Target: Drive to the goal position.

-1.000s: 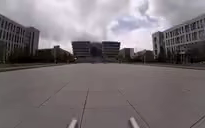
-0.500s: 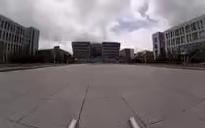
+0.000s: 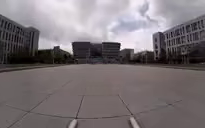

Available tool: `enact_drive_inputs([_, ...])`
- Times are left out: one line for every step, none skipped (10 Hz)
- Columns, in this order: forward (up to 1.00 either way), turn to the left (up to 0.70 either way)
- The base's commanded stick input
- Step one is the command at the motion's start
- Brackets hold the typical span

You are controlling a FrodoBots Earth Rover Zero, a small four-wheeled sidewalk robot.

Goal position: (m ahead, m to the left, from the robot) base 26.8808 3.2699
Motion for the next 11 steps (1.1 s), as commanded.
enact_drive_inputs([1.0,0.3])
enact_drive_inputs([1.0,0.0])
enact_drive_inputs([1.0,0.0])
enact_drive_inputs([1.0,0.0])
enact_drive_inputs([1.0,0.0])
enact_drive_inputs([1.0,0.0])
enact_drive_inputs([1.0,0.0])
enact_drive_inputs([1.0,0.0])
enact_drive_inputs([1.0,0.0])
enact_drive_inputs([1.0,0.0])
enact_drive_inputs([1.0,0.0])
